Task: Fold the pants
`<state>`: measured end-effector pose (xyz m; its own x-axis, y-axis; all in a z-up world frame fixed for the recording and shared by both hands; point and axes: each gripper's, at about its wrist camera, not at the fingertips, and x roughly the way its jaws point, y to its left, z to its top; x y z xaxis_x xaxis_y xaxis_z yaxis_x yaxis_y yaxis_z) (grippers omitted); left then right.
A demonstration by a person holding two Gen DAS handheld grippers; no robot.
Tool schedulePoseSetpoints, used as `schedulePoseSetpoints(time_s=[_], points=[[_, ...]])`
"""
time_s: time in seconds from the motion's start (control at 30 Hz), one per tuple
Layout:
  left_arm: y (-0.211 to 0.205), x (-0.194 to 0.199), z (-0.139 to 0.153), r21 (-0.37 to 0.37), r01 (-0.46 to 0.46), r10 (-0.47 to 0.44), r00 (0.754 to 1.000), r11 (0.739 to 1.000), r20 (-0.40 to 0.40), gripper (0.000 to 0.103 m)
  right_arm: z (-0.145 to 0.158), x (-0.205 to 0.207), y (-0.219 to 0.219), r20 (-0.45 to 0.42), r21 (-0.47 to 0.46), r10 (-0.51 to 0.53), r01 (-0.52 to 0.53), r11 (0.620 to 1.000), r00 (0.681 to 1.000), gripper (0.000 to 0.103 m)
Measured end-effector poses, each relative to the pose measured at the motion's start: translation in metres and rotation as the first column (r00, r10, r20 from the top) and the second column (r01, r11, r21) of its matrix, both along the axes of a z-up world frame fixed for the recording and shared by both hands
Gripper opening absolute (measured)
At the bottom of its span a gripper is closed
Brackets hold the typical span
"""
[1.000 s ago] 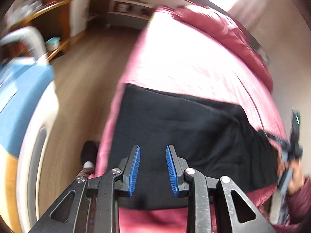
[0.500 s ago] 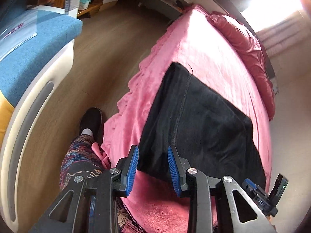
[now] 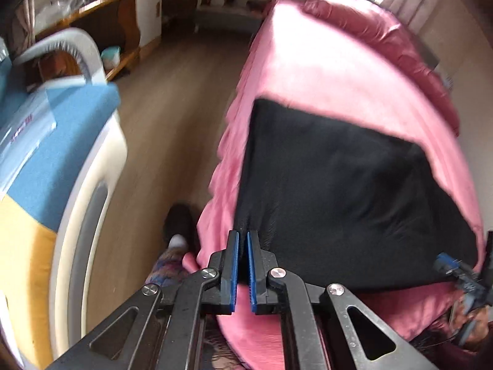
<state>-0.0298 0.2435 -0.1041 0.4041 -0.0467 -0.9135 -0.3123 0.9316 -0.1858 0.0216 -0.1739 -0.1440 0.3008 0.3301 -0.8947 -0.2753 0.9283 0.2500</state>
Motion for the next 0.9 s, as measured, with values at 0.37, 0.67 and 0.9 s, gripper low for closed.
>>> schedulePoseSetpoints(time_s=[0.37, 0.67, 0.9], points=[[0.001, -0.008, 0.029, 0.092, -0.056, 0.052, 0.998, 0.994, 0.045, 0.030, 0.004, -0.003, -0.006, 0.006, 0.055, -0.013, 0.013, 0.998, 1.000, 0.067], [-0.032, 0.002, 0.074, 0.050, -0.016, 0.005, 0.977, 0.999, 0.214, 0.033, 0.032, -0.020, -0.145, -0.035, 0.314, -0.396, 0.386, 0.867, 0.918, 0.065], [-0.116, 0.029, 0.058, -0.060, 0.231, -0.218, 0.961, 0.971, 0.171, 0.033, 0.029, -0.088, -0.315, -0.111, 0.438, -0.788, 0.742, 0.508, 0.605, 0.042]])
